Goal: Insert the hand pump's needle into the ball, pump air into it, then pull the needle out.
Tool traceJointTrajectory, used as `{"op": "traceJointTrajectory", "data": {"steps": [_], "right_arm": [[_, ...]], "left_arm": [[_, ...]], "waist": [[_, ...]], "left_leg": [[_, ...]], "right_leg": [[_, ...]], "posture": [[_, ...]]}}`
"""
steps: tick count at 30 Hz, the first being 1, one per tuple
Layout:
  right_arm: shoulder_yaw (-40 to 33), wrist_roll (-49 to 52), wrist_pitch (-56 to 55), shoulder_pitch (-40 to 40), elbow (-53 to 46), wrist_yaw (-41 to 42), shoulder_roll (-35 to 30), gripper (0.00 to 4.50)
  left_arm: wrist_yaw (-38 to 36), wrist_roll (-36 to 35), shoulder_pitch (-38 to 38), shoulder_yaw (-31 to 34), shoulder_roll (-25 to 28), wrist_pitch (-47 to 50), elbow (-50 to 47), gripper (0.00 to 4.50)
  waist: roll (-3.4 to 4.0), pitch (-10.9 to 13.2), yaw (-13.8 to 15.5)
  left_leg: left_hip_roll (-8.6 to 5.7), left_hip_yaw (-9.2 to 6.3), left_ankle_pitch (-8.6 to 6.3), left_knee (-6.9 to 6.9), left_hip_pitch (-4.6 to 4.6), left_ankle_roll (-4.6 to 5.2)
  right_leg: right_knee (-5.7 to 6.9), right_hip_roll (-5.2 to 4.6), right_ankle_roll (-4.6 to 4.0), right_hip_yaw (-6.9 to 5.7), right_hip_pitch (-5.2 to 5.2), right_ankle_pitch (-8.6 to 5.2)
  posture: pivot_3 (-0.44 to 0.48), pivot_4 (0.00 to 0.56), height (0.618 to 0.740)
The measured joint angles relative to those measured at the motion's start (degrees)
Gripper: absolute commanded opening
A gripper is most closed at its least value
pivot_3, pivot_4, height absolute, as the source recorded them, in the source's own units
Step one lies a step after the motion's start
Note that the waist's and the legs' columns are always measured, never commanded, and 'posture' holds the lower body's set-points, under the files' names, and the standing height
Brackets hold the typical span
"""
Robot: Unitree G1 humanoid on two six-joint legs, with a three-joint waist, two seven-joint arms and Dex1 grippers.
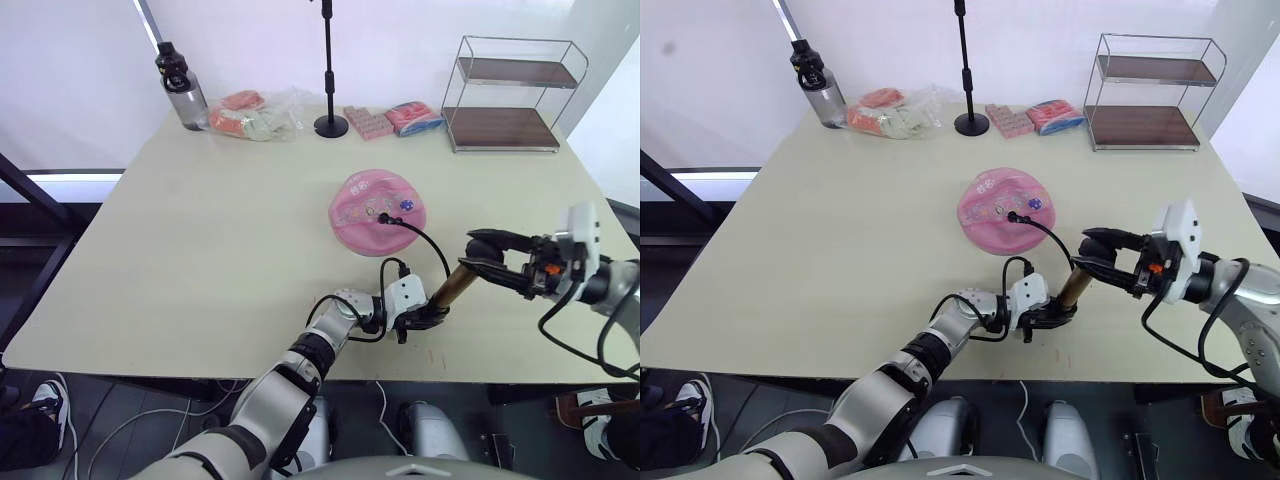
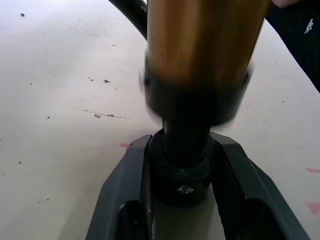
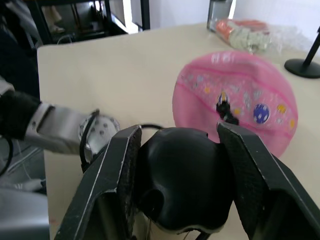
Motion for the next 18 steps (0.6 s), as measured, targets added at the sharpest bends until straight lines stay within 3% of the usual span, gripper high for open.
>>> {"op": "traceJointTrajectory", "data": {"steps": [10,18], "right_arm": [[1.3,-2.6,-4.9,-0.1,3.2,2.2,1.9,1.91],[-6.2,9.2,10.4,-6.1,-1.0,2.8,-6.1,1.91]], "left_arm": [[0.0,0.4,0.3,0.0,-0.1,0.0,0.4,1.10],[-2.0,-0.1,0.1,0.0,-0.8,-1.3,0.1,1.10]], "waist": [[-0.02,-0.2,0.0],[0.89,0.3,0.4]], "left_leg": [[0.07,-0.45,-0.02,-0.20,0.63,-0.03],[-0.05,-0.56,-0.01,-0.09,-0.12,-0.03]], "right_leg": [[-0.06,-0.01,-0.27,-0.50,0.69,-0.18],[-0.05,-0.13,-0.27,-0.63,0.15,-0.18]], "posture": [[0.000,0.150,0.740],[0.000,0.150,0.740]]}}
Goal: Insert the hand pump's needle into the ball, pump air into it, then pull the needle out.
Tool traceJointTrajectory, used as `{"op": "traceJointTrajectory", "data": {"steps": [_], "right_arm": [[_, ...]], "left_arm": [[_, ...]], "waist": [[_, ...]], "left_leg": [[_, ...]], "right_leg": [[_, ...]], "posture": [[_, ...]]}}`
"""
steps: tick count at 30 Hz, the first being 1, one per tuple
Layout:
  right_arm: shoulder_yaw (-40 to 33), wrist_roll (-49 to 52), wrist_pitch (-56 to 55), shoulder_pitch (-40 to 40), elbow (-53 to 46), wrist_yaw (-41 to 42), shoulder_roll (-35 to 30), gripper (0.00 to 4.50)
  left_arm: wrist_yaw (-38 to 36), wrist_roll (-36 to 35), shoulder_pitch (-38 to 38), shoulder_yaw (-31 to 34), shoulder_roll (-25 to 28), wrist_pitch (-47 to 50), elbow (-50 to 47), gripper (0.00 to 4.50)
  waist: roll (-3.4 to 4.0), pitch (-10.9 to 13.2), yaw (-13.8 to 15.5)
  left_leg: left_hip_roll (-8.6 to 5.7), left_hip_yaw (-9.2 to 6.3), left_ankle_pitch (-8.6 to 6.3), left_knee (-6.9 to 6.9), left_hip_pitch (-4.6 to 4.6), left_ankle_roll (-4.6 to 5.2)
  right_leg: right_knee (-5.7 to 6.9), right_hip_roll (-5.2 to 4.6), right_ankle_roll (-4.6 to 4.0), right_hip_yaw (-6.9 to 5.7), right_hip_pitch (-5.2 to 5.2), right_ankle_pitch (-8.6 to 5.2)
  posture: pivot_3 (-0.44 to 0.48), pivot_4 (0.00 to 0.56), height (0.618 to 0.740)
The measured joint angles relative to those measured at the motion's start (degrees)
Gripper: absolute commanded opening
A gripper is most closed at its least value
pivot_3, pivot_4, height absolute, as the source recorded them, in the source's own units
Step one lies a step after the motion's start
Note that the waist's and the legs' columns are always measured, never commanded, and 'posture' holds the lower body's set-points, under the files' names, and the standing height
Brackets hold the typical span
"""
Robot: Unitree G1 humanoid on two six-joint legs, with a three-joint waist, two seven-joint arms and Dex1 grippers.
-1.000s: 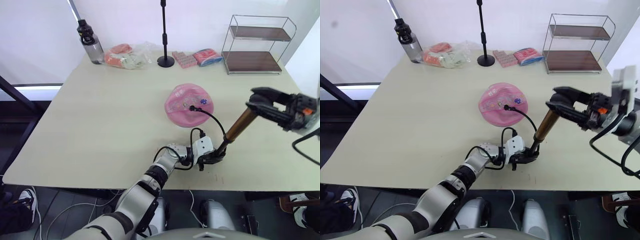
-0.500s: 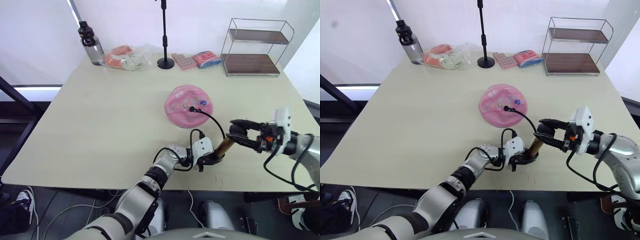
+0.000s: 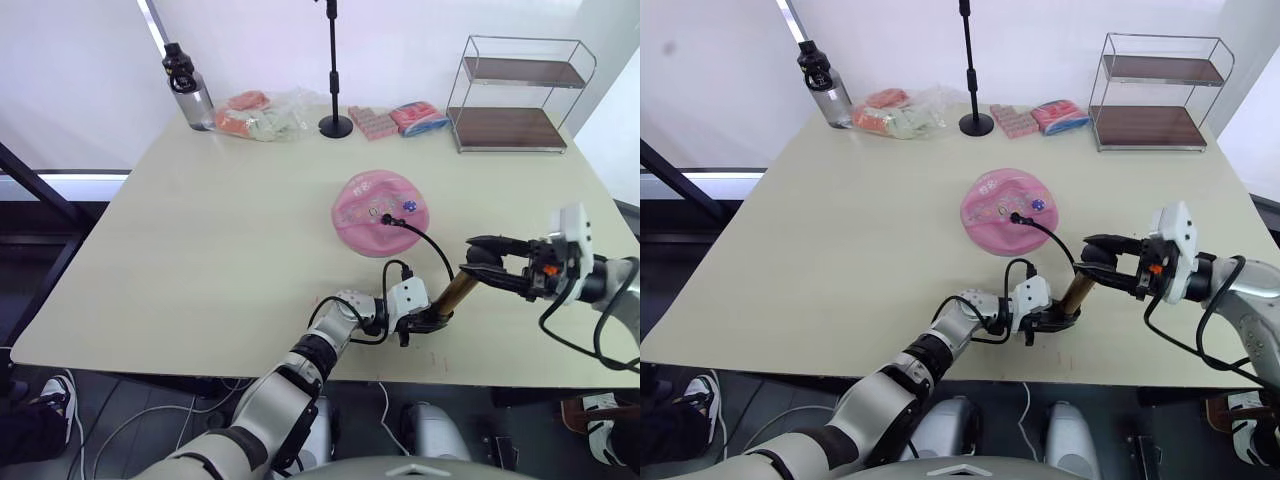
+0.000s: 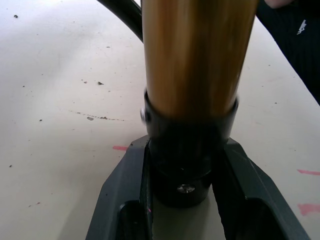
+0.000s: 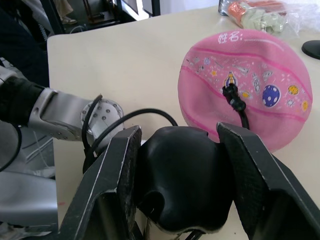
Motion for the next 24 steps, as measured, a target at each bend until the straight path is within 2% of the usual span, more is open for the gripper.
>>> {"op": "traceJointTrajectory", "data": {"steps": [7,10,16,19,24], "right_arm": [[-8.5,11.6,11.1,-8.3,-0.3,-1.6,-6.2,1.91],[-9.9,15.6,15.8,-13.3,0.5,-3.0,-8.8,1.91],[-9.9,18.1,21.8,-16.4,3.3,-4.3,-10.2,1.91],[-9.9,18.4,22.9,-16.8,3.1,-4.7,-10.2,1.91],[-12.5,14.6,16.7,-8.1,-2.7,-4.4,-4.9,1.91]], "left_arm": [[-0.5,0.0,0.0,0.0,-0.1,-0.2,0.0,1.10],[-0.6,-0.1,0.0,0.1,-0.2,-0.2,0.0,1.10],[-1.2,-0.1,-0.3,0.0,-0.4,-0.7,0.0,1.10],[-1.3,0.0,-0.3,-0.1,-0.4,-0.9,0.0,1.10],[-1.0,0.4,-0.3,-0.2,0.0,-0.9,0.5,1.10]], "waist": [[0.14,0.1,0.5],[0.21,0.2,0.6],[0.42,0.5,0.8],[0.43,0.5,0.8],[0.31,0.4,0.8]], "left_leg": [[-0.11,-0.10,0.00,0.01,-0.15,0.00],[-0.09,-0.13,0.00,0.01,-0.15,0.00],[-0.14,-0.11,0.01,0.03,-0.25,0.00],[-0.22,-0.12,0.01,0.03,-0.26,0.00],[-0.25,-0.28,0.01,0.05,-0.08,0.01]], "right_leg": [[0.01,0.00,0.00,-0.13,-0.10,0.00],[0.02,0.01,-0.01,-0.15,-0.10,0.00],[0.02,-0.04,0.00,-0.13,-0.15,0.01],[0.03,-0.04,0.01,-0.14,-0.16,0.01],[0.07,0.07,0.22,-0.22,0.01,0.13]], "posture": [[0.000,0.150,0.740],[0.000,0.150,0.740],[0.000,0.150,0.740],[0.000,0.150,0.740],[0.000,0.150,0.740]]}}
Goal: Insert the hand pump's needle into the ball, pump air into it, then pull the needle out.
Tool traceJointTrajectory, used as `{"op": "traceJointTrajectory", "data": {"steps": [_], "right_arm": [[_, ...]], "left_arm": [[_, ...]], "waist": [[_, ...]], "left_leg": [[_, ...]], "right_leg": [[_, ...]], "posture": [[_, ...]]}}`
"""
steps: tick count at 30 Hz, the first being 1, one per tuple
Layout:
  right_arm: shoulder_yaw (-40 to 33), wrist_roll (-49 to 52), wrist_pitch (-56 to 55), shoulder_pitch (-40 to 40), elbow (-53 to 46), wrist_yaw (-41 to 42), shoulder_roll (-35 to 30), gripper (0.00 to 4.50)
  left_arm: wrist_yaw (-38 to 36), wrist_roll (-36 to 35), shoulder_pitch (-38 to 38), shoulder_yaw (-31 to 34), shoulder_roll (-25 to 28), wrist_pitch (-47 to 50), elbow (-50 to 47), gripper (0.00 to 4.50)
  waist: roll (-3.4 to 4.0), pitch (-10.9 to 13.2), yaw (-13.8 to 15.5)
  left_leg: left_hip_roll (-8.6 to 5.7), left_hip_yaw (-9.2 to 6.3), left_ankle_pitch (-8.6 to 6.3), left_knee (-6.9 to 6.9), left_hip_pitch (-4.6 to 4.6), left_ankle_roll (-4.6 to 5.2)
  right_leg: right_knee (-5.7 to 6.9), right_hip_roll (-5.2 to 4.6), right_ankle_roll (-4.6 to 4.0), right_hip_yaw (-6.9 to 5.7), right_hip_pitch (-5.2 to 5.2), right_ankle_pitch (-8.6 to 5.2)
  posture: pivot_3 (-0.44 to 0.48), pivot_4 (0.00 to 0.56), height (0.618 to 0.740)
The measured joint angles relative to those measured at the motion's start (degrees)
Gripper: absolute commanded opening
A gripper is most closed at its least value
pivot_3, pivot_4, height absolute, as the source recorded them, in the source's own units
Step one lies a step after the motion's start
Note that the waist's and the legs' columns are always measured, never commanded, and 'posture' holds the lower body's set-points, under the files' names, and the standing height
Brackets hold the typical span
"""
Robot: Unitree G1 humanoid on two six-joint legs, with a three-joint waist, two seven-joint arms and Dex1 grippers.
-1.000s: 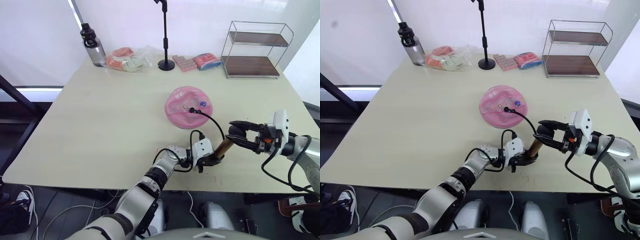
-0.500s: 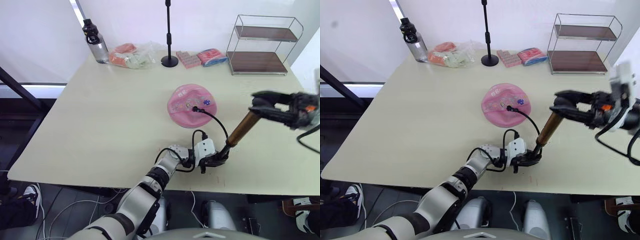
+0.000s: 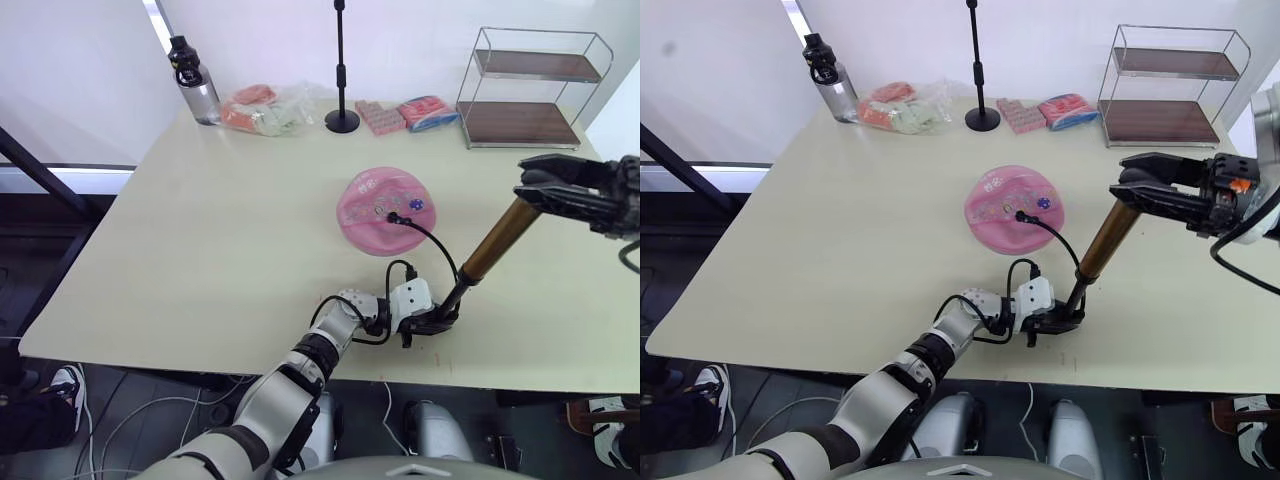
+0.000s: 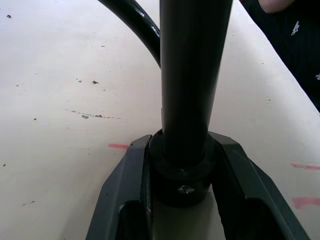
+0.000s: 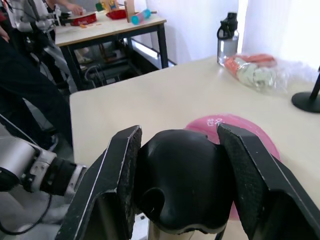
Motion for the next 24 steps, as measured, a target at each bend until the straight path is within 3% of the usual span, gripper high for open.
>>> {"op": "traceJointTrajectory", "data": {"steps": [5,13,24], "right_arm": [[2.6,-4.5,-5.0,6.3,-2.5,-2.2,6.9,1.91],[11.3,-15.3,-12.1,13.2,-2.5,-2.2,10.2,1.91],[14.6,-19.2,-13.8,14.7,1.2,-2.5,15.6,1.91]], "left_arm": [[0.5,0.0,0.2,0.1,0.2,0.0,0.6,1.10],[0.7,0.4,0.4,0.1,0.1,0.1,0.8,1.10],[1.1,0.4,0.6,0.2,0.0,0.4,1.1,1.10]], "waist": [[-0.40,-0.5,-0.1],[-0.72,-0.9,-0.1],[-0.75,-0.9,-0.1]], "left_leg": [[0.10,-0.12,0.01,0.03,0.07,0.00],[0.09,-0.16,0.01,0.02,0.09,0.00],[0.25,-0.20,0.00,-0.07,0.60,-0.01]], "right_leg": [[0.06,0.14,-0.10,-0.04,0.05,-0.05],[0.05,0.15,-0.24,-0.06,0.08,-0.13],[0.01,0.15,-0.32,-0.15,0.56,-0.19]], "posture": [[0.000,0.150,0.740],[0.000,0.150,0.740],[0.000,0.150,0.740]]}}
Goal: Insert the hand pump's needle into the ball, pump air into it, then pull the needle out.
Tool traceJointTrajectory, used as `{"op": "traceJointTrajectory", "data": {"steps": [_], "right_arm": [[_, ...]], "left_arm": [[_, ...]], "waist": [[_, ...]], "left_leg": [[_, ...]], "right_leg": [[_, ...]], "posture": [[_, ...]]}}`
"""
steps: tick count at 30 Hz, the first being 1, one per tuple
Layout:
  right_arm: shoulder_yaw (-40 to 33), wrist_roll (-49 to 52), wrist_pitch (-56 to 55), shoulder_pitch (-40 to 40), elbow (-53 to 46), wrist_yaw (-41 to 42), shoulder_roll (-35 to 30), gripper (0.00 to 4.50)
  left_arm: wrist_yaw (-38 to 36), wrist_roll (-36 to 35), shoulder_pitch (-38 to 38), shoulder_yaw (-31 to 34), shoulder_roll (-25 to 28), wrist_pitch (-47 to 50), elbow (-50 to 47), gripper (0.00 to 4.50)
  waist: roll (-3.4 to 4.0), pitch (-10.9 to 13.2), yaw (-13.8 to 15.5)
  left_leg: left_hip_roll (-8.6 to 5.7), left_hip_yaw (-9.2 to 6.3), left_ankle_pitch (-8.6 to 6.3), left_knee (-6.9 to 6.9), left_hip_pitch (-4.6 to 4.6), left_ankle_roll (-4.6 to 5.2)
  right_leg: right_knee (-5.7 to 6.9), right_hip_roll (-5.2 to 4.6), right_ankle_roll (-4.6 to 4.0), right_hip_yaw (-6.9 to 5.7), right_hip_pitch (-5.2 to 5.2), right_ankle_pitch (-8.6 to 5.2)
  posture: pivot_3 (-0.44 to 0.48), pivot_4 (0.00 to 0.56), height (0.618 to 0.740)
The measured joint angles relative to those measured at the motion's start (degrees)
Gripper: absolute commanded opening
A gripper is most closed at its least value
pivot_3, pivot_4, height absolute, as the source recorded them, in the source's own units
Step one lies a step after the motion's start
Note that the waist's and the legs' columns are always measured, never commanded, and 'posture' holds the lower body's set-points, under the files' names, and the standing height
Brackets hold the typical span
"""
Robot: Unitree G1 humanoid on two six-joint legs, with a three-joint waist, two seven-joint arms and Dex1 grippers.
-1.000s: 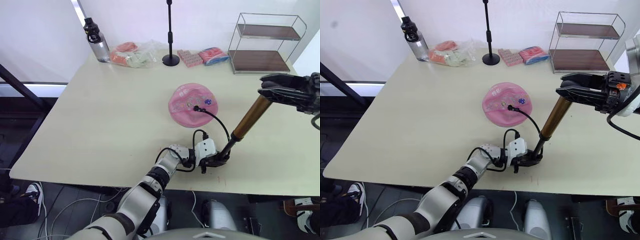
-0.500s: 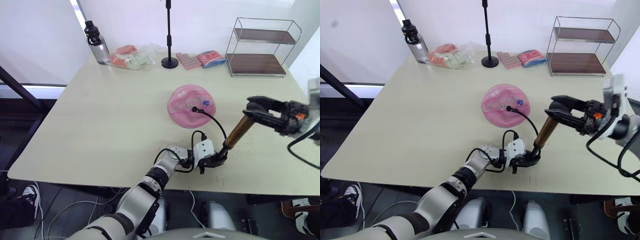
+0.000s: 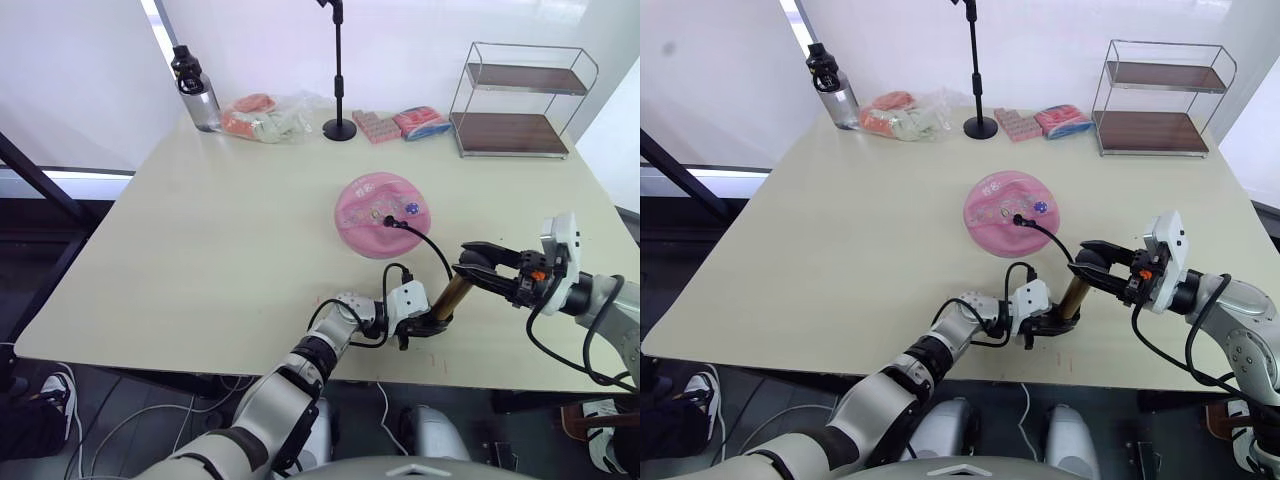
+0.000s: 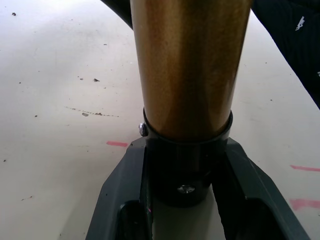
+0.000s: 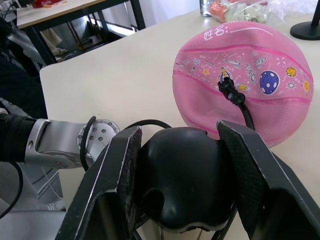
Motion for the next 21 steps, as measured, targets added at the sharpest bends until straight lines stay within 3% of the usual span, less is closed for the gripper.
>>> {"op": "traceJointTrajectory", "data": {"steps": [9,21], "right_arm": [[-3.1,5.1,7.2,-4.0,-1.0,-0.1,-4.2,1.91],[-13.3,22.0,21.4,-16.0,-1.5,-4.3,-14.7,1.91]], "left_arm": [[-0.2,-0.2,-0.1,0.1,-0.2,0.0,-0.5,1.10],[-0.8,-0.5,-0.2,0.0,-0.2,-0.1,-0.8,1.10]], "waist": [[0.34,0.2,0.1],[0.53,0.4,0.1]], "left_leg": [[-0.02,0.01,0.00,0.03,-0.28,0.00],[-0.10,0.00,0.01,0.06,-0.62,0.00]], "right_leg": [[-0.01,-0.09,0.00,0.00,-0.18,0.00],[-0.01,-0.12,0.00,-0.02,-0.52,0.01]], "posture": [[0.000,0.150,0.740],[0.000,0.150,0.740]]}}
